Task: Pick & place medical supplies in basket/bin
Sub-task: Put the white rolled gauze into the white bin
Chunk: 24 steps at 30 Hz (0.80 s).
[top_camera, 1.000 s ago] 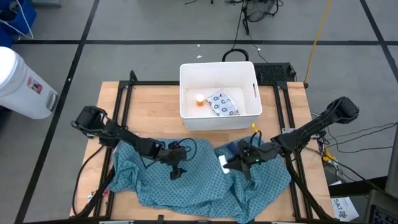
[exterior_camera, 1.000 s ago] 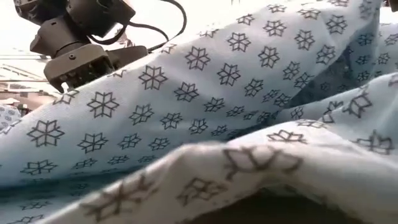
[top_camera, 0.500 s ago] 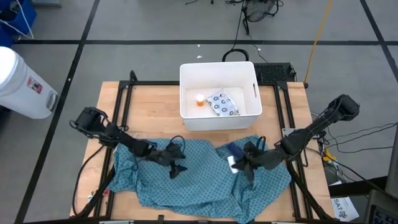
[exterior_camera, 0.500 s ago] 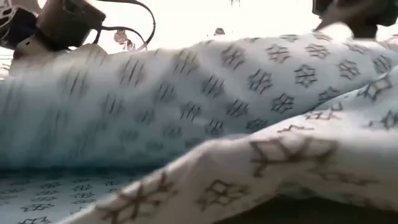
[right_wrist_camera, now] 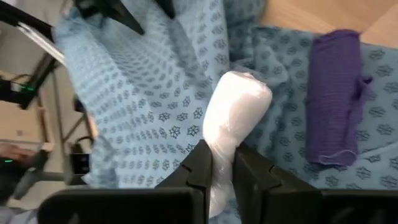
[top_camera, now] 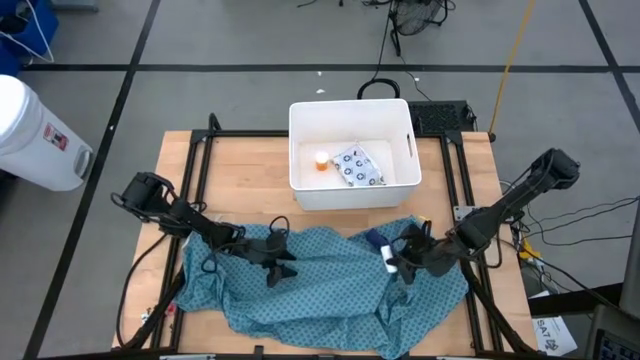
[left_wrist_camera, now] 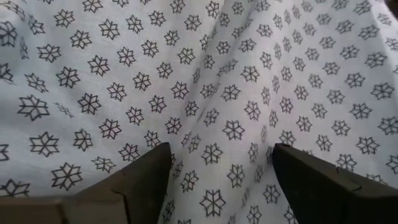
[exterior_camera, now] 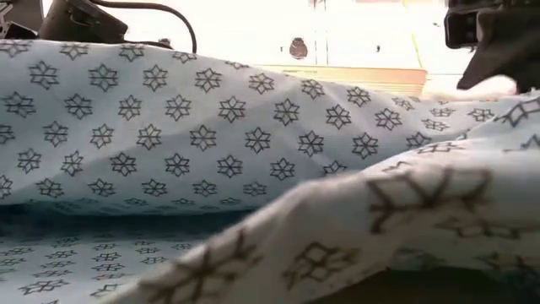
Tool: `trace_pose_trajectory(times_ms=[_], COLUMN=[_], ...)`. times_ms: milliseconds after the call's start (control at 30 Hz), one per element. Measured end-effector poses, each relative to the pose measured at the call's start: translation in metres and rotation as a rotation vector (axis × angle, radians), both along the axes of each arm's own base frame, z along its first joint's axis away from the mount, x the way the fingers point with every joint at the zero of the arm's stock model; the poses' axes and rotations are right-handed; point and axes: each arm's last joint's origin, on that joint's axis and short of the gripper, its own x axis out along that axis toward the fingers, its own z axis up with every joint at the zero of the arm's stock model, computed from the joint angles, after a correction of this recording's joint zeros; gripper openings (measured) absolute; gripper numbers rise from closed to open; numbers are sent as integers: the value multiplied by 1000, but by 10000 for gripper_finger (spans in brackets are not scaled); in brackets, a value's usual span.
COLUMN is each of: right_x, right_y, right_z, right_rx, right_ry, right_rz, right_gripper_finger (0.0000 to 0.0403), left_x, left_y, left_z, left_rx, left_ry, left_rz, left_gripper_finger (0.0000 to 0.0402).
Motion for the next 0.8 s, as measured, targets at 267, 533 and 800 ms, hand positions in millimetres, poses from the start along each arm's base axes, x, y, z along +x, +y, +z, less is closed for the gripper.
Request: trace_pose_trajectory(times_ms=[267, 533, 800], right_x=[-17, -15, 5], right_y=[1, 0, 2], right_z=[12, 27, 32], right_rx=[55, -40, -136], right_ry=[-13, -194, -323], right_rz=[44, 40, 88], right_gripper_finger=[31, 28, 25], left_x=[-1, -5, -8], left_y=[0, -3, -11], left_z=[-1, 3, 72], left_rx=[-4, 36, 81], left_ry=[9, 2, -398], left_rz=[12, -66, -284], left_gripper_finger=[256, 248, 244])
